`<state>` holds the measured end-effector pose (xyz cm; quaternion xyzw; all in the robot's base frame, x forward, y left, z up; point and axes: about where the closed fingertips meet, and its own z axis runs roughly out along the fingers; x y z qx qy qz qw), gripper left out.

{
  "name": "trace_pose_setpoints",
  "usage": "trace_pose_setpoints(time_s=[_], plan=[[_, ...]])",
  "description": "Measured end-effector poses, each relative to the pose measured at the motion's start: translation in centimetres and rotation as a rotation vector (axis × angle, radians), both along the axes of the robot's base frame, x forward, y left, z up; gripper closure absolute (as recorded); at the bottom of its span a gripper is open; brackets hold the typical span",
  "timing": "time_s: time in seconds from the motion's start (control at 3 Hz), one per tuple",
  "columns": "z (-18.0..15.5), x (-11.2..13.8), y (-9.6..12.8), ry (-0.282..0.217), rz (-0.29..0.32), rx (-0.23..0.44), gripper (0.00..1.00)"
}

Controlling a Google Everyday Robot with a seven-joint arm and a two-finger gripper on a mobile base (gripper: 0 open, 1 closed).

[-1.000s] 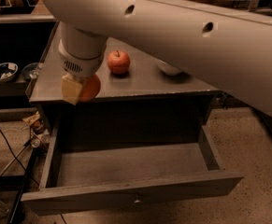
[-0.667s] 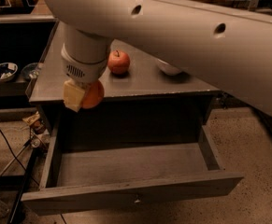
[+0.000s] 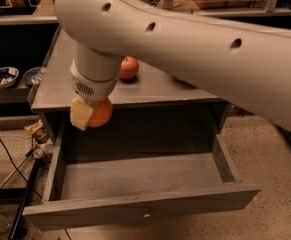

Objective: Place orange into top drawer

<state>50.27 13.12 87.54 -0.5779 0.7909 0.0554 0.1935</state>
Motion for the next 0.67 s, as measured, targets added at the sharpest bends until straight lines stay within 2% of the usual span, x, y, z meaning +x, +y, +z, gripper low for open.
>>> trace_pose_setpoints(time_s=[0.67], plan=[[-5.6,-2.2,-0.1,0.106,-0.004,0.035,1.0]])
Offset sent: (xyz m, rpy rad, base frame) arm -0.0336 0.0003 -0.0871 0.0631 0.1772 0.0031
